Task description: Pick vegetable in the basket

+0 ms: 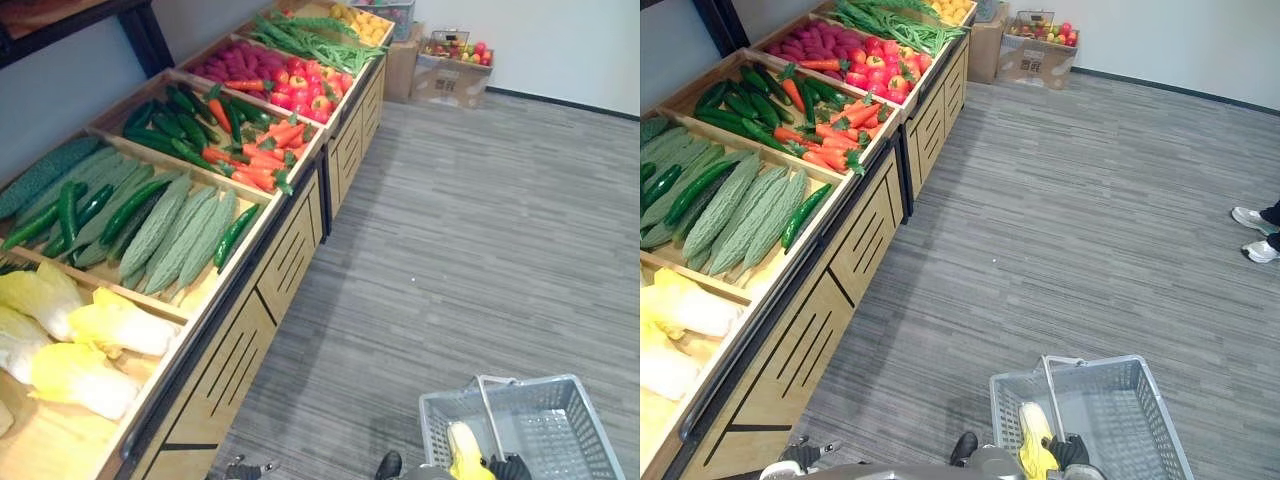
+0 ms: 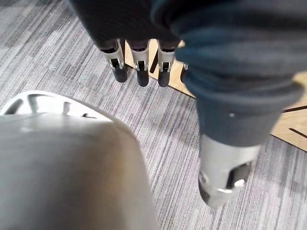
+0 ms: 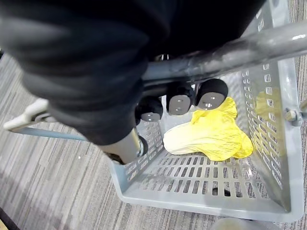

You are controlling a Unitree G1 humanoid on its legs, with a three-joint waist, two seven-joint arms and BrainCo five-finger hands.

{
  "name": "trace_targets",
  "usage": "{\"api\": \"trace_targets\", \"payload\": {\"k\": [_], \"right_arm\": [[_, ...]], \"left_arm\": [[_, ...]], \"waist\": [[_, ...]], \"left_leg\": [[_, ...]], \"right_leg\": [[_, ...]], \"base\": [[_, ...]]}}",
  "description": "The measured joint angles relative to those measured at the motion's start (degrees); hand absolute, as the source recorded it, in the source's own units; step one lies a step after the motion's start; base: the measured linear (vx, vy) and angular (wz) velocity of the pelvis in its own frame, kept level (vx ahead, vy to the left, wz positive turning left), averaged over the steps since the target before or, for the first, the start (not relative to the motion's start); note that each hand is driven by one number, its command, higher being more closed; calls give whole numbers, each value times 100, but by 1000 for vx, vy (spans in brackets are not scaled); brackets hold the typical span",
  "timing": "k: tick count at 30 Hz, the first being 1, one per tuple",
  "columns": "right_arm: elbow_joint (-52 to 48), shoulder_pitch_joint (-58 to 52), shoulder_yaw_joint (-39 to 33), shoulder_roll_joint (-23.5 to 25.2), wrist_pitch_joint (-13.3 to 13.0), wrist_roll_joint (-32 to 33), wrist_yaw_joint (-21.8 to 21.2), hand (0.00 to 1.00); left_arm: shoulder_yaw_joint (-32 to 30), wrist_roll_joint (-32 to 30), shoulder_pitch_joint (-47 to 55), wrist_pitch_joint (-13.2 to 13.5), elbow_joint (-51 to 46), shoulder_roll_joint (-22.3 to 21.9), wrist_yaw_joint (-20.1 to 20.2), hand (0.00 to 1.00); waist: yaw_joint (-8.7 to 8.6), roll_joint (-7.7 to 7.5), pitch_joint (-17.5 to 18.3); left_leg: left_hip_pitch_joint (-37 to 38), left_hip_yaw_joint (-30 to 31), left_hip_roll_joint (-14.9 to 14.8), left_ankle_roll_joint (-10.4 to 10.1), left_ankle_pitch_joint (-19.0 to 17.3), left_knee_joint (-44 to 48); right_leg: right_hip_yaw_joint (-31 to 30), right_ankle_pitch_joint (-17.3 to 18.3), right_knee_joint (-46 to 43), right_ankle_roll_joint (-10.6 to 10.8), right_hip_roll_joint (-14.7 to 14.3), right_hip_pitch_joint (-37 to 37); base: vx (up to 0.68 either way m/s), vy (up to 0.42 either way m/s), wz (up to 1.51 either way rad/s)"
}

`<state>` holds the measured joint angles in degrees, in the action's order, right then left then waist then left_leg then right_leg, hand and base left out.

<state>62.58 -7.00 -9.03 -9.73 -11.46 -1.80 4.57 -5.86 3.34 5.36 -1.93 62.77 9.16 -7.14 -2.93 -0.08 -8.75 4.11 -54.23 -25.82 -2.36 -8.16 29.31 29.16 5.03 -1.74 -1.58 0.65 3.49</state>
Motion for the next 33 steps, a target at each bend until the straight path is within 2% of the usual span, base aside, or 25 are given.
{"api": "trace_targets", "payload": {"k": [2,3,4,5,7,8,9,10,11,15,17,19,22,23,24,27,30,33], "right_arm": [[-57,36,-14,-71,-73,2,10,100],[-96,47,-15,-100,-96,-3,10,100],[-142,53,-10,-141,-165,-4,5,100],[-140,39,-10,-151,-173,-11,-1,100],[-125,-39,-20,-172,-145,3,-1,100],[-95,-92,-21,-223,-127,5,-2,100],[-79,-116,-19,-249,-124,5,-1,100],[-70,-193,-6,-242,-126,5,-14,100],[-30,-285,10,-242,-122,5,-21,100],[139,-462,31,-211,-26,79,11,100],[140,-542,-120,-146,4,218,33,100],[150,-550,-197,-126,3,219,28,100],[155,-535,-236,-19,-21,205,27,100],[154,-513,-237,1,-39,190,23,100],[157,-434,-240,64,-62,182,30,100],[196,-440,-250,52,-61,181,29,100],[327,-428,-252,63,-50,182,32,100],[362,-450,-245,77,22,185,26,100]], "left_arm": [[3,32,130,46,-6,-110,-44,0],[6,32,143,53,3,-130,-60,0],[37,32,167,63,6,-142,-114,0],[58,50,190,66,7,-143,-135,0],[105,54,136,112,1,-190,-143,0],[105,71,141,135,4,-231,-146,0],[106,81,138,136,6,-234,-146,0],[109,83,121,145,5,-217,-155,0],[111,87,117,175,23,-208,-158,0],[182,83,94,201,69,-206,-148,0],[223,78,62,261,81,-216,-143,0],[222,69,52,295,101,-211,-147,0],[223,52,57,358,121,-206,-161,0],[224,55,64,387,122,-200,-163,0],[250,55,75,433,142,-162,-165,0],[380,62,54,450,167,-109,-165,0],[383,95,54,456,173,-103,-169,0],[384,110,56,456,183,-103,-206,0]], "waist": [[96,53,-44],[135,99,-45],[136,164,-54],[127,178,-60],[118,218,-69],[121,261,-60],[118,260,-58],[52,323,-41],[-8,257,-42],[-31,249,-8],[-48,301,6],[-138,279,13],[-129,213,-6],[-122,197,-4],[-140,172,-9],[-149,140,-11],[-137,129,-18],[-136,130,-17]], "left_leg": [[-205,1646,507,-91,-235,-240],[-207,2027,702,-111,-249,-427],[-205,2781,1087,-118,-240,-881],[-199,3031,1209,-116,-229,-1084],[-200,4006,1510,-149,-245,-1667],[-159,4455,1598,-354,-297,-1869],[-125,4442,1656,-413,-381,-1913],[-152,4236,1724,-352,-444,-1930],[-161,4058,1803,-329,-460,-1931],[36,3699,2026,-236,-433,-2140],[123,3587,2105,-237,-433,-2231],[145,3587,2133,-237,-434,-2231],[212,3462,2118,-228,-440,-2222],[212,3387,2106,-219,-446,-2218],[222,3260,2077,-155,-489,-2208],[233,3297,2080,-155,-492,-2135],[202,3459,2029,-155,-492,-2009],[196,3647,1979,-156,-492,-2030]], "right_leg": [[-664,55,-233,-17,113,-158],[-878,76,-299,25,117,-240],[-1315,56,-457,64,114,-427],[-1466,55,-501,70,102,-489],[-2004,-16,-553,180,24,-654],[-2291,-82,-558,276,-47,-761],[-2420,-125,-546,338,-46,-822],[-2659,-267,-412,470,-10,-827],[-2767,-465,-267,508,59,-833],[-3073,-626,-27,632,175,-811],[-3190,-708,79,669,228,-824],[-3236,-711,80,672,233,-832],[-3210,-708,-106,667,142,-989],[-3110,-689,-217,637,128,-1078],[-2789,-568,-473,461,144,-1243],[-2855,-581,-413,477,82,-1207],[-2873,-651,-76,511,72,-1039],[-2602,-837,502,481,81,-704]], "base": [[-92,77,-142],[-102,139,-181],[-79,102,-154],[-107,125,-165],[-124,131,-131],[-100,176,-116],[-43,229,-102],[7,275,-73],[34,234,-61],[72,176,-47],[121,113,-25],[110,78,-18],[63,13,-39],[-4,-39,-63],[-11,-38,-42],[5,-28,-21],[1,-36,-4],[-16,-54,23]]}}
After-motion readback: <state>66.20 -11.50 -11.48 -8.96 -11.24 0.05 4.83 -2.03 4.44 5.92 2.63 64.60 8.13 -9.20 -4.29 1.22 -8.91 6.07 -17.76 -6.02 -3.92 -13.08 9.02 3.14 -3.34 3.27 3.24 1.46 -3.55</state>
